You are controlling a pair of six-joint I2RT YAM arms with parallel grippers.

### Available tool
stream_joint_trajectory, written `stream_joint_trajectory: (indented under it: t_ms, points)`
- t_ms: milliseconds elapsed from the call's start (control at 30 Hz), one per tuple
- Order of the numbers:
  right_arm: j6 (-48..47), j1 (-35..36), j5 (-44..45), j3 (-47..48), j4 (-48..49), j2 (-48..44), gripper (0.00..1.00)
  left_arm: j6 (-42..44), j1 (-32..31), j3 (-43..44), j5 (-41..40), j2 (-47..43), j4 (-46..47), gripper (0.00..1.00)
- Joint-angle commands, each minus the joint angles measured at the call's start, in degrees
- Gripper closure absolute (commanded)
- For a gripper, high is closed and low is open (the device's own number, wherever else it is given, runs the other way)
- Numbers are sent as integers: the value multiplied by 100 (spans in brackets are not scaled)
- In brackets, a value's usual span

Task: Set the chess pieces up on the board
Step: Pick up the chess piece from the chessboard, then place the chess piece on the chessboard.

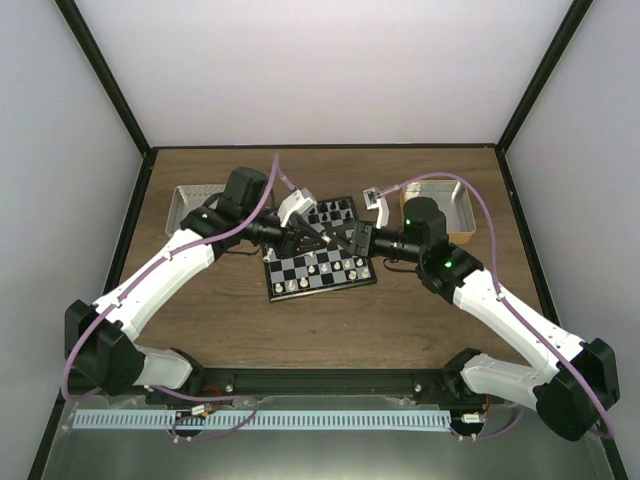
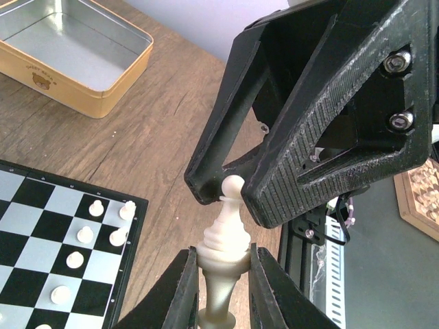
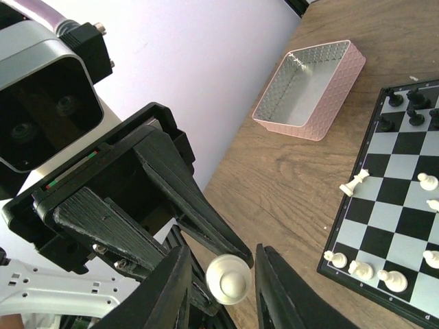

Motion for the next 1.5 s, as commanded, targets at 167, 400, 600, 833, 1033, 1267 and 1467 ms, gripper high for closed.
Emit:
stream_joint_trajectory:
  t_ms: [167,400,600,833,1033,1267,1467]
  points:
    - [139,-42,-189,-97,210,-64,84,77,-14,-26,136,-87,168,81]
    - [339,-41,-160,-203,450,-117,95,8,-14,-63,125,-88,187,62]
    - [433,-42,11,-261,502,-251,97,216,-7,-105,25,-60,-88,59]
    - [487,-42,34,-284,506,-269,98,234,-5,-193,65,-95,-47,65]
    - [349,-42,144,-309,444,-272,98,122,-5,-237,97,-104,93,86]
    - [-81,-42,1136,-255,-150,-109,99,-280,-5,-525,-723,-174,350,96]
    - [-578,35,2420,-221,-650,162,99,-1042,10,-902,-2552,-432,607,96]
